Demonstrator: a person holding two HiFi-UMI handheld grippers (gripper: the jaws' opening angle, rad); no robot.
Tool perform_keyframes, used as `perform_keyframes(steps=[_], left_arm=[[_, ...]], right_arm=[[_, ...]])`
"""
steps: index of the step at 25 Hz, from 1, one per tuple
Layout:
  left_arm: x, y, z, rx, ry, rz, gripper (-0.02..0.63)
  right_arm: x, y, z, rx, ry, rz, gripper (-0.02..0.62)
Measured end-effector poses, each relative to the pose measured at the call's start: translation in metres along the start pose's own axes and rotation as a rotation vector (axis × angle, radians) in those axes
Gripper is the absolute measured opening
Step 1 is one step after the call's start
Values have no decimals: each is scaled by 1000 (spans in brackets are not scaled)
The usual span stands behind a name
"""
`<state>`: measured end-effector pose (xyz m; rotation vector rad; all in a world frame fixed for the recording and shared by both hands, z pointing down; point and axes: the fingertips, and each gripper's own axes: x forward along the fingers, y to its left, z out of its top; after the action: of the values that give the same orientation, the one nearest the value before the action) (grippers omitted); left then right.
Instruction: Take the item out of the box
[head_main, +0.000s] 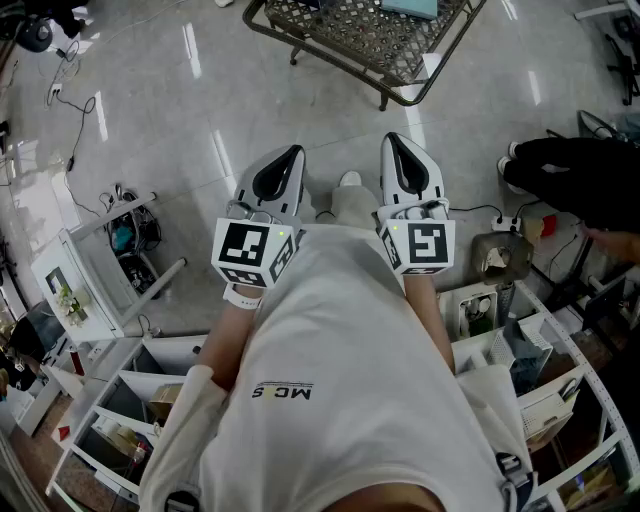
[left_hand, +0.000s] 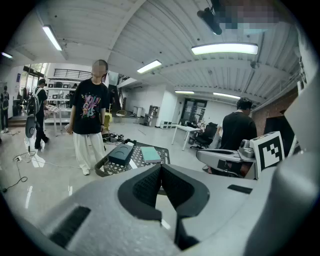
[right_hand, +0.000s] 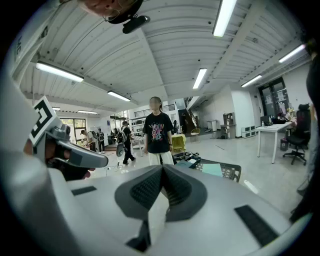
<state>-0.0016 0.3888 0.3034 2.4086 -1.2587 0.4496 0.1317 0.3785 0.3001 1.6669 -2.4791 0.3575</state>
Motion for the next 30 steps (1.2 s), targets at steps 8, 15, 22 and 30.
perform_keyframes(steps=[8,15,22,30], left_arm=[[-24,11,8,-2,-49,-22,25],[-46,54,7,-33,-69,-69,25],[-67,107,8,-49,-87,-91,25],[-46,164,11,-78,-63,-80,25]], right_arm=[[1,32,4,-17,9,-1,15],[13,66,14,-9,-2,-72,15],[38,103,19,5,-15,-86,15],[95,114,23,-15,-2,-74,15]])
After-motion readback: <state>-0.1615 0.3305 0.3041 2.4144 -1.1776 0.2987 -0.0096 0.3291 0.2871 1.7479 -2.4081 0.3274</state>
